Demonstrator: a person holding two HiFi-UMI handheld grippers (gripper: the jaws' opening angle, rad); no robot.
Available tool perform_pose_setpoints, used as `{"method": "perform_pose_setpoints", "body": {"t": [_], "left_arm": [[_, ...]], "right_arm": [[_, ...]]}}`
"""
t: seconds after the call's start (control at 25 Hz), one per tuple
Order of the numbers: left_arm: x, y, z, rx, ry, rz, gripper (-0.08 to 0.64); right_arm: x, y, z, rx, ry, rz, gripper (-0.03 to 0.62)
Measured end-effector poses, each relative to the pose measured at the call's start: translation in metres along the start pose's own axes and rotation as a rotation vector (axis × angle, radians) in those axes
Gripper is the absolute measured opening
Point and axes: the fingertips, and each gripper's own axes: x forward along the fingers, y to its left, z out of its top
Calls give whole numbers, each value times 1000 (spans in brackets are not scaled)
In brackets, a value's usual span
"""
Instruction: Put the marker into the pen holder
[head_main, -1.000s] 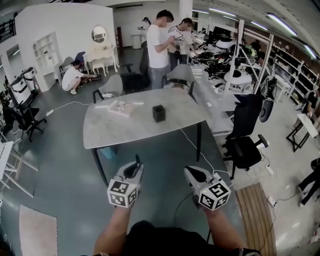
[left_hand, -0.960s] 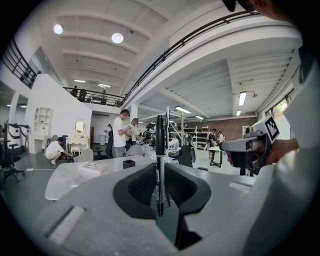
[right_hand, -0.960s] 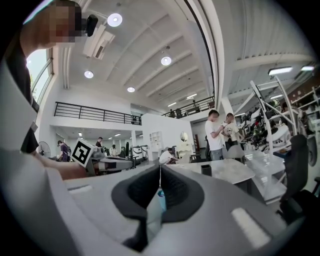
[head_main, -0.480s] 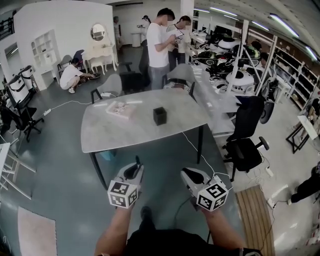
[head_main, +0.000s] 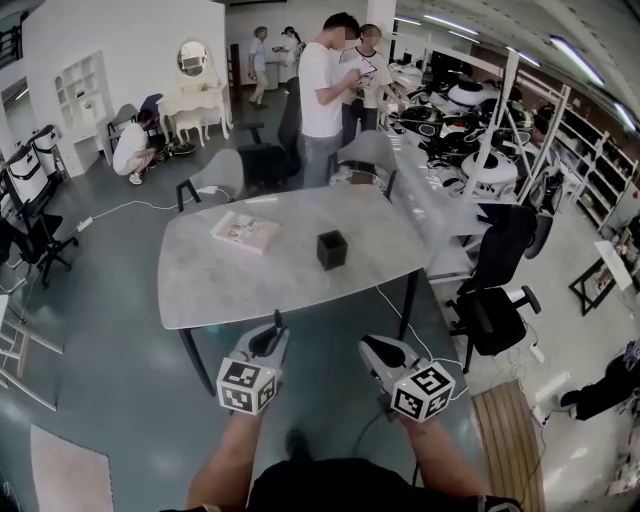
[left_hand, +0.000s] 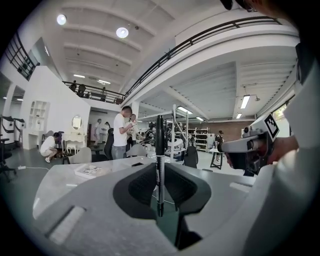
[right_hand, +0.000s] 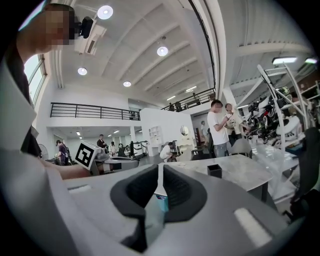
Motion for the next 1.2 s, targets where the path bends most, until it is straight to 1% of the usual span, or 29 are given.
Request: {"method": "perform_pose_setpoints", "body": {"t": [0.12, 0.36, 0.52, 0.76, 0.88, 1.04, 1.2], "left_arm": [[14, 27, 4, -4, -1, -8, 55], [27, 75, 9, -2, 9, -30, 55], [40, 98, 7, 4, 26, -62, 55], [59, 109, 18, 20, 8, -102, 55], [69, 115, 21, 14, 7, -111, 55], [87, 115, 27, 12, 5, -128, 55], [103, 119, 25, 11, 26, -125, 55]], "right_arm": [[32, -7, 5, 3, 4, -9, 28], [80, -18, 14, 14, -2, -56, 28], [105, -24, 16, 28, -10, -83, 28], [128, -29, 20, 32, -7, -91, 28], [140, -32, 29, 22, -7, -85, 28], [147, -49, 39, 30, -14, -95, 28], [158, -68, 40, 69, -15, -95, 28]]}}
